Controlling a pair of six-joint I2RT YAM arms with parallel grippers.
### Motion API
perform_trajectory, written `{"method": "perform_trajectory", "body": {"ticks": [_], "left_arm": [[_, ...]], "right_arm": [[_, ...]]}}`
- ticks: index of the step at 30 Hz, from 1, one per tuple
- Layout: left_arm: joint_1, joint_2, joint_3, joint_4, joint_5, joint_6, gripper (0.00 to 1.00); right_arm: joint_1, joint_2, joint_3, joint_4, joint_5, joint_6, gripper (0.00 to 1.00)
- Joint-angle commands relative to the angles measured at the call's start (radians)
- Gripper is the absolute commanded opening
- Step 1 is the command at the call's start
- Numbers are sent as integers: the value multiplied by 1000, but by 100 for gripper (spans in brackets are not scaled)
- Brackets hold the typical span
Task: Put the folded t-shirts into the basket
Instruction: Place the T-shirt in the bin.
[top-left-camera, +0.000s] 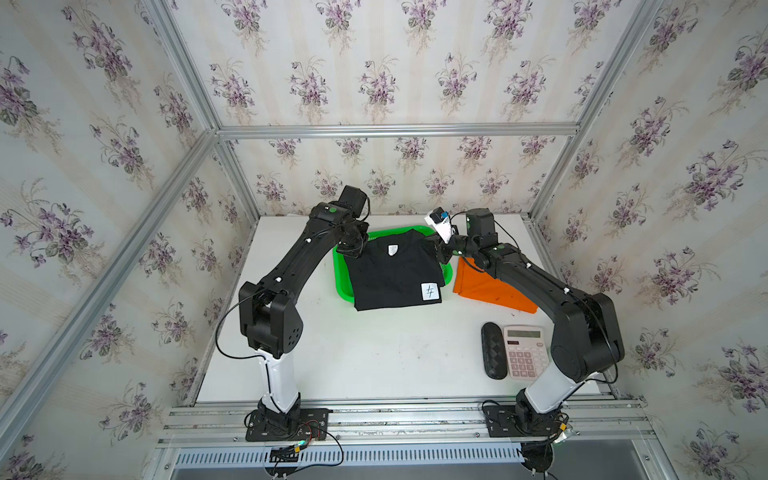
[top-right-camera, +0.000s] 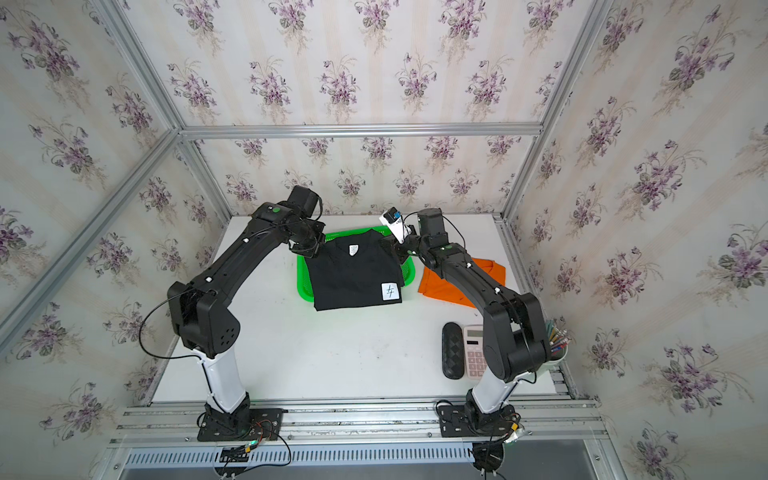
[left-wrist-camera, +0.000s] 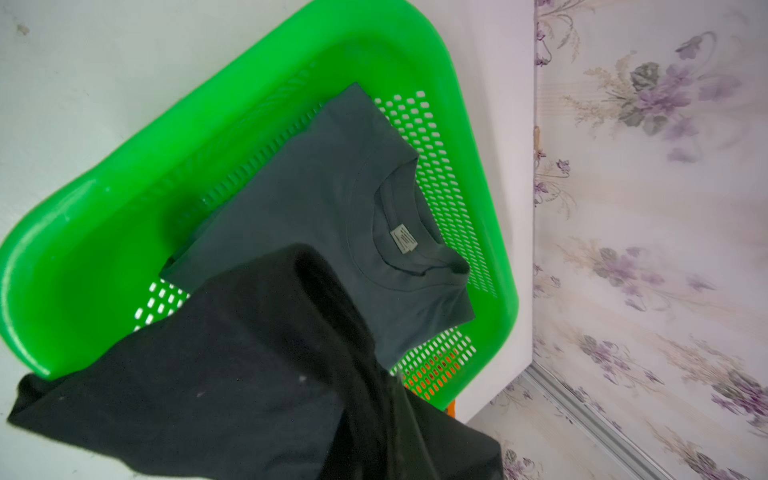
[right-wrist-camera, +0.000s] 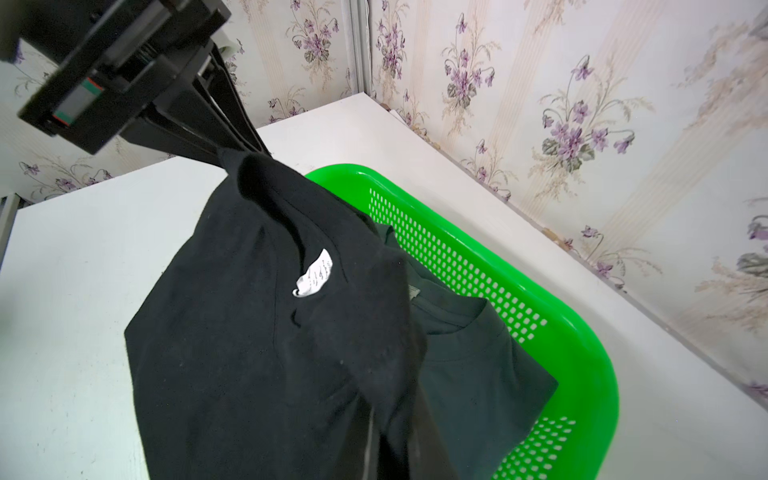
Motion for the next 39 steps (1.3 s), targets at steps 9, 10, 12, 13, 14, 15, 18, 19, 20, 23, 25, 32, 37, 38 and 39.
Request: {"method": "perform_trajectory", "body": {"ticks": [9,10,12,13,14,15,18,19,20,23,25,32,37,38,39], "left_arm": [[22,204,86,68,4,112,0],[23,210,82,88,12,113,0],[23,219,84,110,6,122,0],[23,222,89,112,-4,124,0],[24,225,93,112,-17,127,0],[24,226,94,113,-33,130,0],[27,232,90,97,-54,129,0],[28,235,83,93,-51,128,0],[30,238,74,91,-47,122,0],[38,237,13,102,-27,75,0],[44,233,-36,140,-5,48,0],[53,242,-58,214,-5,50,0],[53,269,5,200,-30,93,0],[54,279,31,185,-43,106,0],[56,290,52,170,-51,114,0]], "right_arm": [[-30,118,11,158,-14,89,0],[-31,126,10,165,-13,94,0],[-35,138,7,182,-9,104,0],[-36,145,6,191,-7,109,0],[-38,150,6,200,-3,113,0],[-41,157,5,209,0,117,0],[-46,179,11,230,-1,130,0],[-47,188,14,236,-2,134,0],[-47,197,17,241,-3,138,0],[-47,226,24,261,-9,150,0],[-47,243,28,279,-13,158,0],[-47,298,71,324,-22,200,0],[-47,314,83,371,5,240,0],[-47,316,86,381,11,249,0],[-47,318,90,387,17,255,0]]}}
